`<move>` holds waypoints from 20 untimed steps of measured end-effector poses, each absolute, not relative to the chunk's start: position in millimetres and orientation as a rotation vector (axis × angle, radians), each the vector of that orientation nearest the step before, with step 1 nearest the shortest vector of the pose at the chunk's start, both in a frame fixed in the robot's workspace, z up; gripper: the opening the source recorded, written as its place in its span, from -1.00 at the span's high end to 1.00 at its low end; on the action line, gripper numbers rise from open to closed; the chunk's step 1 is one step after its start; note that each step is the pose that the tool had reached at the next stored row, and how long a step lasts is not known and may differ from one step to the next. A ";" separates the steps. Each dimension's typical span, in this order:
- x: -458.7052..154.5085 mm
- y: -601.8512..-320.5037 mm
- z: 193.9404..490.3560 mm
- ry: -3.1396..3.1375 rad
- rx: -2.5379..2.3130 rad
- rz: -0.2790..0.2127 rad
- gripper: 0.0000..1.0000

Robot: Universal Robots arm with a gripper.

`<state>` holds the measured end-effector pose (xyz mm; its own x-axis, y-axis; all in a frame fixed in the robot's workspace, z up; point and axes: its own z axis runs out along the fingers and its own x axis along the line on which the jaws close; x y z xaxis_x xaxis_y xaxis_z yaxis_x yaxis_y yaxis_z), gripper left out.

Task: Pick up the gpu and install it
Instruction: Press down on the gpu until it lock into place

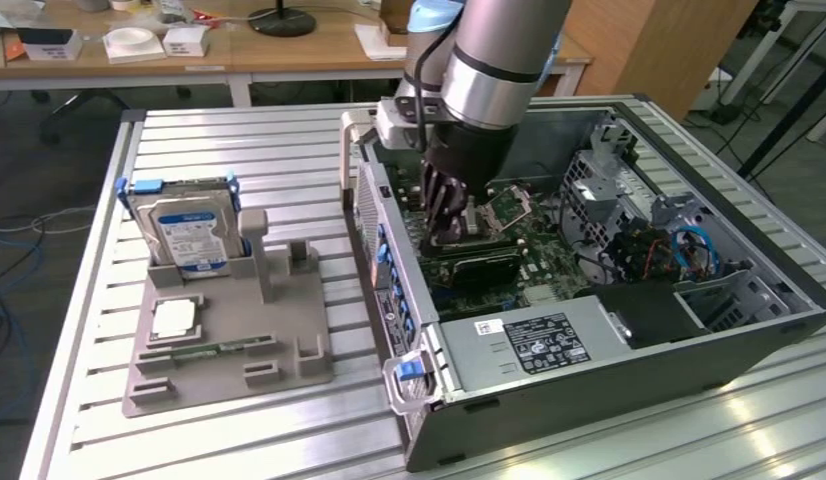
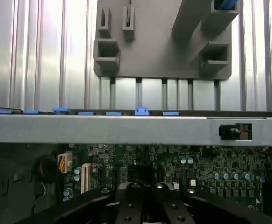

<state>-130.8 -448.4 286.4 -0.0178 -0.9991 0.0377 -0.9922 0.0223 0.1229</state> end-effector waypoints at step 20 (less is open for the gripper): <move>-100.9 -446.4 278.1 -2.184 2.140 -0.062 0.79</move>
